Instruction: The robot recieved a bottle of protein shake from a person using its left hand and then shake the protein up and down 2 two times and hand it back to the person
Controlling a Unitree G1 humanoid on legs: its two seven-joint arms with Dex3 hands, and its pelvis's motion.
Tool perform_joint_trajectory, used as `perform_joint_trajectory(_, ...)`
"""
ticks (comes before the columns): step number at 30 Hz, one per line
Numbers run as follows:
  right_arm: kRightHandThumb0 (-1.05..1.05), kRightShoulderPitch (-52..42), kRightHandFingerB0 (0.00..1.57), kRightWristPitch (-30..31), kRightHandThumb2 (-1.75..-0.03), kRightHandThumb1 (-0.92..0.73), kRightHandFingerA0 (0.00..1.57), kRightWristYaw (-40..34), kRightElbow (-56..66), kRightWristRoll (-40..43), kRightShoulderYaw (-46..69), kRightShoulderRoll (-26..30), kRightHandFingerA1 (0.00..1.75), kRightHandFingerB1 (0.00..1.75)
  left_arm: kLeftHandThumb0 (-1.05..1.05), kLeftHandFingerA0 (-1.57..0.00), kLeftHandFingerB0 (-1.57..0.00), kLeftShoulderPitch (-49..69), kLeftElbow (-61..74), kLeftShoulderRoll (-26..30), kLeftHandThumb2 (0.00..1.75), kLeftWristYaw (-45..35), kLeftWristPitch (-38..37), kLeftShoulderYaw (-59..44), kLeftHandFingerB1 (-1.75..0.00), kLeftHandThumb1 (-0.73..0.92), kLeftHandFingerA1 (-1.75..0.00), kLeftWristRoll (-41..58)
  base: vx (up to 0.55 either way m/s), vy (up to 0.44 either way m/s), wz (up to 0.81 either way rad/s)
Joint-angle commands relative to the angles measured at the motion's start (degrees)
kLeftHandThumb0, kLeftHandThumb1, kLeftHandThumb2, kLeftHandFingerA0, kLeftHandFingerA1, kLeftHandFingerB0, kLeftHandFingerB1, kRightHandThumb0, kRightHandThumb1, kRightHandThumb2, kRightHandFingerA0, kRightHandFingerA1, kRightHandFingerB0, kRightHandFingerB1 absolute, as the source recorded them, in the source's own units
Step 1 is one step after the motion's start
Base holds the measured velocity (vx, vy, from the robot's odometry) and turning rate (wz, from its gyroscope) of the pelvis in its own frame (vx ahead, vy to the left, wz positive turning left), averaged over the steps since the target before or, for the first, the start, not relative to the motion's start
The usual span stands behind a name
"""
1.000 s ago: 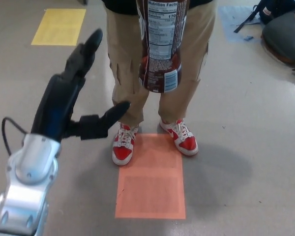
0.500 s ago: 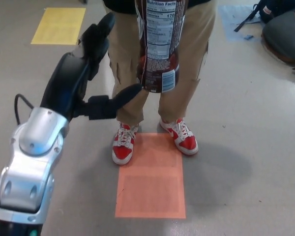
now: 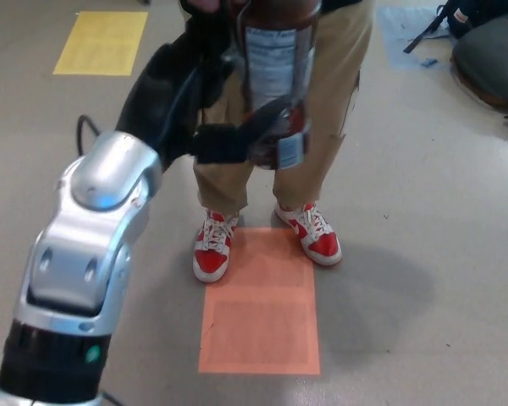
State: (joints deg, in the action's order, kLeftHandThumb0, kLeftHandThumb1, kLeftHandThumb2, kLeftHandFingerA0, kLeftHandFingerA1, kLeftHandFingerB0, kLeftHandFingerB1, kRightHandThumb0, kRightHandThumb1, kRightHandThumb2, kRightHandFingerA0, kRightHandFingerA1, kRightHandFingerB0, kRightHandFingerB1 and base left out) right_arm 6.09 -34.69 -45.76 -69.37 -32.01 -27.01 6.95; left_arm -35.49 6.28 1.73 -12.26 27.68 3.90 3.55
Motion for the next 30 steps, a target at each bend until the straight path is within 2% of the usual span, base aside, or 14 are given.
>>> perform_joint_trajectory(1, -0.2, 2.24, 0.86, -1.5, -0.68, -0.73, 1.05, -0.51, -0.85, -0.94, 0.35, 1.6, 0.6, 0.68, -0.82, 0.0, 0.0, -12.94, -1.65, -3.61, 0.81, -4.02, 30.82, 1.16, 0.0, 0.46, 0.0, 9.16, 0.0, 0.0, 0.0)
perform_joint_trajectory(17, -0.17, 4.13, 0.87, -0.59, -0.68, -0.72, 1.04, -0.47, -0.15, -1.28, 0.35, 1.77, 0.58, 0.64, -0.78, 0.0, 0.0, -13.25, -9.8, -7.18, 0.79, -3.13, 28.14, 5.43, 0.0, 0.45, 0.0, 5.15, 0.0, 0.0, 0.0)
perform_joint_trajectory(26, -0.17, 4.49, 0.88, -1.74, -0.68, -0.72, 1.05, 0.88, -0.36, -0.46, 1.25, 1.53, 0.58, 0.66, -0.78, 0.0, 0.0, -12.4, -12.79, -6.81, 0.8, -3.17, 28.59, 6.76, 0.0, 0.42, 0.0, 4.03, 0.0, 0.0, 0.0)
perform_joint_trajectory(27, -0.18, 4.73, 0.89, -1.71, -0.68, -0.72, 1.06, 1.22, -0.36, -0.25, 1.55, 1.47, 0.58, 0.68, -0.85, 0.0, 0.0, -11.96, -13.14, -6.51, 0.57, -3.55, 27.67, 6.94, 0.0, 0.49, 0.0, 4.06, 0.0, 0.0, 0.0)
perform_joint_trajectory(30, -0.17, 4.9, 0.89, -1.62, -0.67, -0.72, 1.05, 1.86, -0.38, 0.11, 2.15, 1.33, 0.58, 0.67, -0.87, 0.0, 0.0, -11.59, -13.55, -6.47, 0.59, -3.5, 26.94, 7.0, 0.0, 0.48, 0.0, 4.1, 0.0, 0.0, 0.0)
